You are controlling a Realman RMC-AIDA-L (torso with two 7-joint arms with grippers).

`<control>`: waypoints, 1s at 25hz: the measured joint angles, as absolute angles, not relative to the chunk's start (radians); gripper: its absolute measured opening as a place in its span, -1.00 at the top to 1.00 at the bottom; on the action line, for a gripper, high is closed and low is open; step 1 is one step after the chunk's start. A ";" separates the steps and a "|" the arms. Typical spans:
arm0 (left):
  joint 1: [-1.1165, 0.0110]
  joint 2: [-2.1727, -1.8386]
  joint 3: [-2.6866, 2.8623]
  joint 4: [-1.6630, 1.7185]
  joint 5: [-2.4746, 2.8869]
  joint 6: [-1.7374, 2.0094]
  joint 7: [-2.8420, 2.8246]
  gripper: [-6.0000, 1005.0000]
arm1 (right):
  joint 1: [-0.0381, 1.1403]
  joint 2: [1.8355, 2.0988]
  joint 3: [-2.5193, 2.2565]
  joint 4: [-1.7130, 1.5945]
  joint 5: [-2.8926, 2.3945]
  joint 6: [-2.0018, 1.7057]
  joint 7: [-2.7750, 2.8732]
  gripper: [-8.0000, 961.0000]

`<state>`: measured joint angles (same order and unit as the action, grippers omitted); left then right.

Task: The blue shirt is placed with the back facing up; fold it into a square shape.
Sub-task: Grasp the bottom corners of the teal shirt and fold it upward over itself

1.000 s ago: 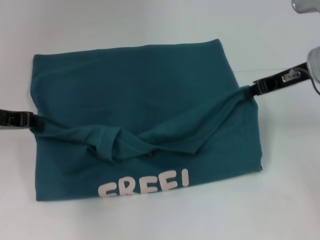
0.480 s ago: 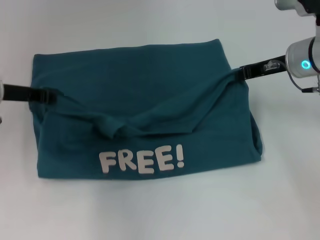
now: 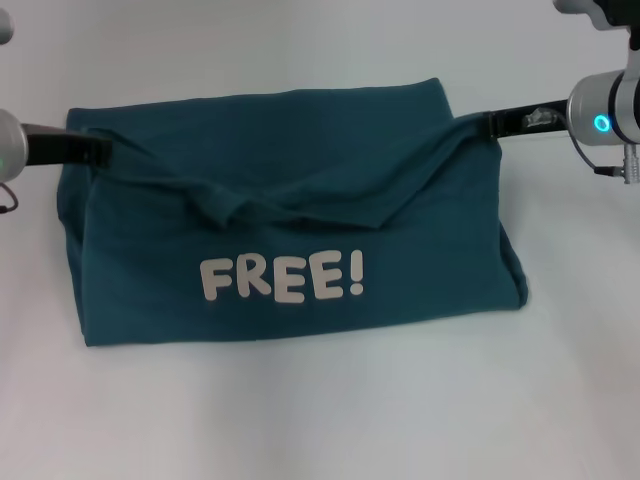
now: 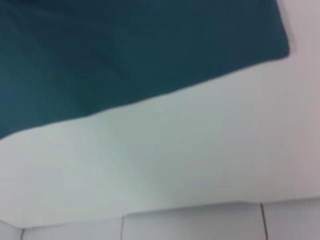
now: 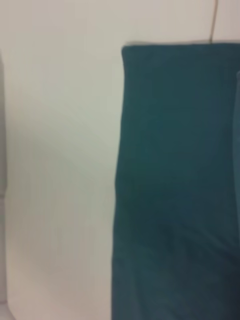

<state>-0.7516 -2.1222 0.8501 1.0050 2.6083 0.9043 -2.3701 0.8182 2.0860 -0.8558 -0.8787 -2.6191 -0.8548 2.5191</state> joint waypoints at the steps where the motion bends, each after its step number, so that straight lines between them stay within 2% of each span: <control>1: -0.754 -2.123 0.855 0.997 2.609 0.882 -2.370 0.97 | 0.818 2.087 -0.856 -0.875 -2.619 -0.843 2.519 0.90; 25: -0.802 -2.138 0.893 0.779 2.612 0.560 -2.291 0.97 | 0.818 2.088 -0.897 -0.786 -2.560 -0.618 2.509 0.90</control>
<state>-0.8019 -2.1381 0.8929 0.7787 2.6122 0.5595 -2.2907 0.8180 2.0877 -0.8974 -0.7860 -2.5602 -0.6181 2.5088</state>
